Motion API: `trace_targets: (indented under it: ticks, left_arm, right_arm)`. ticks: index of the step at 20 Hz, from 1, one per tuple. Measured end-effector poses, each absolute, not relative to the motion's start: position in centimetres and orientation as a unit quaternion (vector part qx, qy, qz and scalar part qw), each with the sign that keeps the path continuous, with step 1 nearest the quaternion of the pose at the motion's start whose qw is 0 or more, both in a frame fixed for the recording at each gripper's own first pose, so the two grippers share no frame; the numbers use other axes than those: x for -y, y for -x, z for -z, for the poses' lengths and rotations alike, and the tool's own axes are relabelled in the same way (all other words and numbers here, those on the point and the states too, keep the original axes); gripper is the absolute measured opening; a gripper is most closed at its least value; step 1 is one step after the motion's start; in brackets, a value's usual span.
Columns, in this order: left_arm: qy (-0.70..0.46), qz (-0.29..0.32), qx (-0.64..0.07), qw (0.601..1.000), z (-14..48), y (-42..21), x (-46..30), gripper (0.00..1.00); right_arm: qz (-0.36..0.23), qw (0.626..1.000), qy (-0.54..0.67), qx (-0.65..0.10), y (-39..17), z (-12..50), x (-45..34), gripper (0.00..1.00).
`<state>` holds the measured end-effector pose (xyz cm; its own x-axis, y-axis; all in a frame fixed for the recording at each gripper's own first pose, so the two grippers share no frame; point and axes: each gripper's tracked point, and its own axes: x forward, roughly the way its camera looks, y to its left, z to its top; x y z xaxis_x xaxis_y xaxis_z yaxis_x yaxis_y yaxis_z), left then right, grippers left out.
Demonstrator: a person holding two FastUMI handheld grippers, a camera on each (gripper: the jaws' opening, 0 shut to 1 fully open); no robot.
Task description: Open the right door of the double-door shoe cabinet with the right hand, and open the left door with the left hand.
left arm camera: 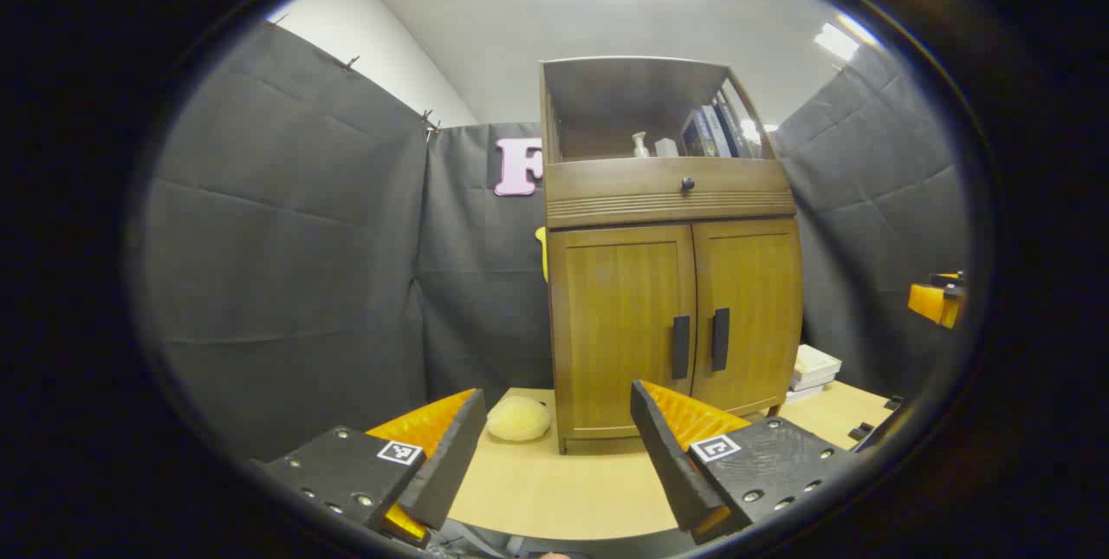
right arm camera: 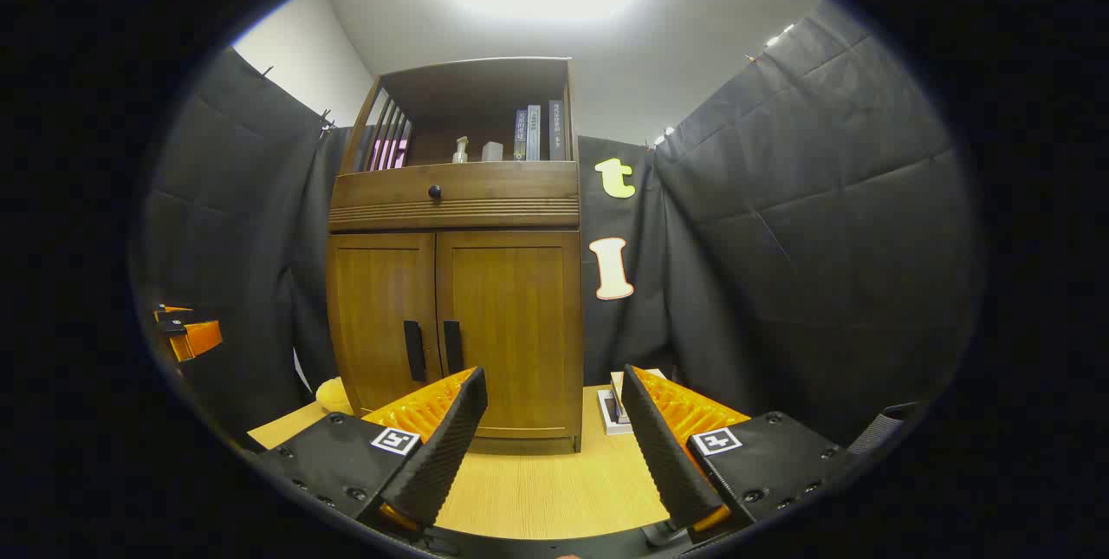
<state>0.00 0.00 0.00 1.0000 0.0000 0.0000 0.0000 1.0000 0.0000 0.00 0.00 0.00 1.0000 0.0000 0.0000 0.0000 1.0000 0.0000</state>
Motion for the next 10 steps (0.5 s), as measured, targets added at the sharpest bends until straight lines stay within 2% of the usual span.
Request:
trace_targets:
  ticks: [10]
  left_arm:
    - [-0.023, -0.015, 0.016, 1.0, -0.8, 0.5, -0.4, 0.98]
  right_arm:
    - [0.01, 1.0, -0.001, 0.003, -0.5, -0.7, 1.3, 0.98]
